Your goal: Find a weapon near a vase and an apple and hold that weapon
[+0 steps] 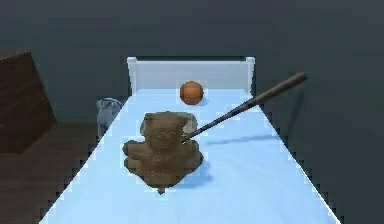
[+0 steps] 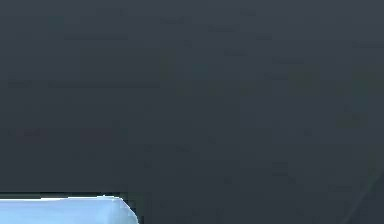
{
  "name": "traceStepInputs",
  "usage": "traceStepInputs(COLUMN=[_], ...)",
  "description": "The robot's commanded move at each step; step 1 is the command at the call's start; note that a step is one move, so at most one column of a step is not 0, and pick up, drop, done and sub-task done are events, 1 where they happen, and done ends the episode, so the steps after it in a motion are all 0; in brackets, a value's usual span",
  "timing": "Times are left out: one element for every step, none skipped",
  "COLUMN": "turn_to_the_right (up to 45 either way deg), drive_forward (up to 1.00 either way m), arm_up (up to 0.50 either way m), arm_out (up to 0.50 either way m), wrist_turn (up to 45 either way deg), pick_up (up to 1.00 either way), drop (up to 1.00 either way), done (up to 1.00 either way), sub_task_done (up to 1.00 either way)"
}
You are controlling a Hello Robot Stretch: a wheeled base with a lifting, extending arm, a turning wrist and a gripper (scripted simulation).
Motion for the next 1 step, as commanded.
traceStepInputs(turn_to_the_right=[45.0], drive_forward=[0.0], arm_up=[0.0], arm_out=[0.0], wrist_turn=[0.0], pick_up=[0.0], drop=[0.0], done=[0.0], sub_task_done=[0.0])
